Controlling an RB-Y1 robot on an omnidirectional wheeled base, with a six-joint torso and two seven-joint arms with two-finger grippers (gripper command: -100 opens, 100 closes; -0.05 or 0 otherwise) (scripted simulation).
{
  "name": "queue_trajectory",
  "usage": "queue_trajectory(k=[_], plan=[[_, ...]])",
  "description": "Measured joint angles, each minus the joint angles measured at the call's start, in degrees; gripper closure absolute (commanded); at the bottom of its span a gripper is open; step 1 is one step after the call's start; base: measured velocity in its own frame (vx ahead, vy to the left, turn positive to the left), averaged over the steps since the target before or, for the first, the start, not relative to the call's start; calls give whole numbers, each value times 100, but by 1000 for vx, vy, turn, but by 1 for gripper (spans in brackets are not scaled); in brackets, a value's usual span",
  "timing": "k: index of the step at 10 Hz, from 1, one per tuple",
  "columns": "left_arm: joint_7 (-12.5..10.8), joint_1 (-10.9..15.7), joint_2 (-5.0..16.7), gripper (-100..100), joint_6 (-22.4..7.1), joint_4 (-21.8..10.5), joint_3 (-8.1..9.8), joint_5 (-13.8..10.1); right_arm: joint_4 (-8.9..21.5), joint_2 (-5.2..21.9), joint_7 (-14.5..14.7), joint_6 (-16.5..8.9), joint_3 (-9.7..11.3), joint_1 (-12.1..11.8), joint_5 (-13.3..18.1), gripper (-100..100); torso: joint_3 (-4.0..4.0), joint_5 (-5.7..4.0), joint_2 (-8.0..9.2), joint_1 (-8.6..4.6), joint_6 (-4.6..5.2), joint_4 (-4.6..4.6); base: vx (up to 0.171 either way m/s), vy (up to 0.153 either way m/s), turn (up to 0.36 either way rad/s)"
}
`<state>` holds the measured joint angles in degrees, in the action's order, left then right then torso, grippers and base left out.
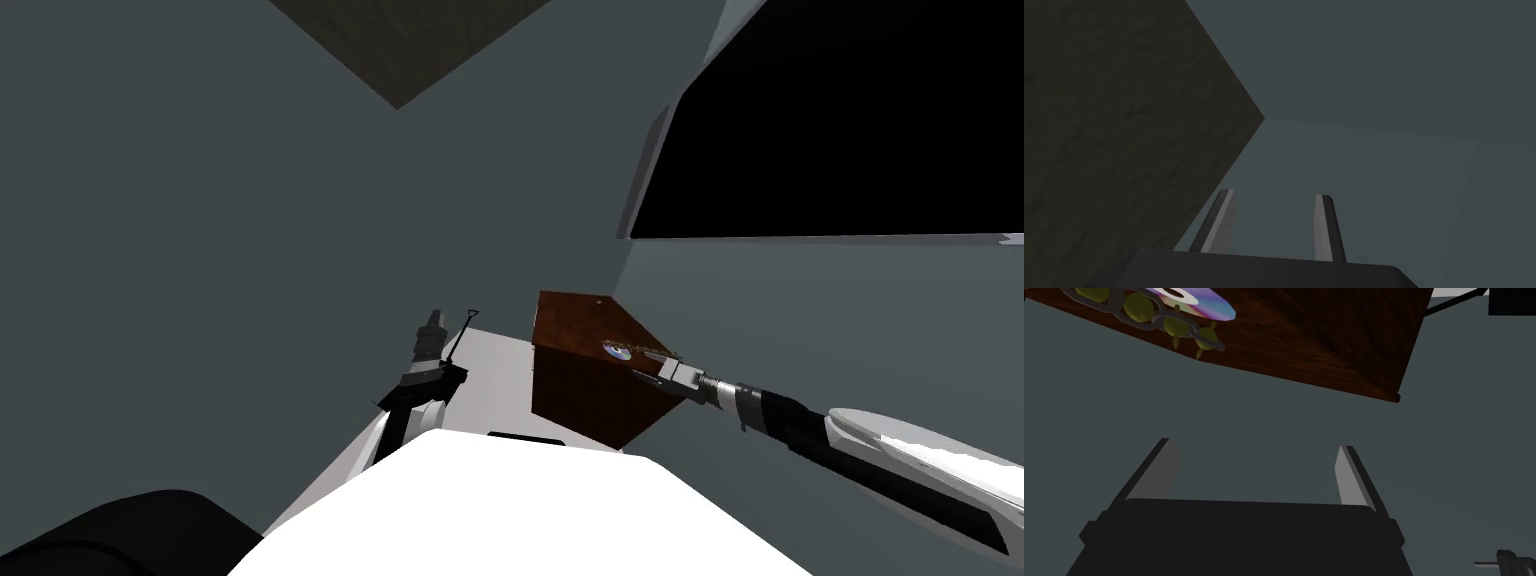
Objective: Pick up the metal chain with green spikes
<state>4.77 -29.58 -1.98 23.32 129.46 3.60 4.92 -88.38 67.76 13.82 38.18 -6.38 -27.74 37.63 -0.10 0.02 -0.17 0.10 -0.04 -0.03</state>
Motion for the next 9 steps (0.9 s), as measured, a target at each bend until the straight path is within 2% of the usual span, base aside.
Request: queue_trajectory(k=[2,4,6,7,9], plan=[[0,0,0,0,0,0,0,0,86,295,93,-5,-26,-164,109,-100,3,0,5,-5,3,1,35,13,132],[0,0,0,0,0,0,0,0,290,682,223,-65,85,-278,317,-100,-4,-1,-7,-5,1,-2,53,9,132],[0,0,0,0,0,0,1,0,551,829,414,28,87,-386,403,-100,0,-3,0,-8,3,0,46,1,158],[0,0,0,0,0,0,1,0,664,985,527,59,77,-511,464,-100,-2,-2,-4,-11,2,-1,65,-8,223],[0,-1,1,0,0,0,1,0,1076,1315,690,137,279,-447,632,-100,-7,-3,-12,-15,1,-3,65,-14,181]])
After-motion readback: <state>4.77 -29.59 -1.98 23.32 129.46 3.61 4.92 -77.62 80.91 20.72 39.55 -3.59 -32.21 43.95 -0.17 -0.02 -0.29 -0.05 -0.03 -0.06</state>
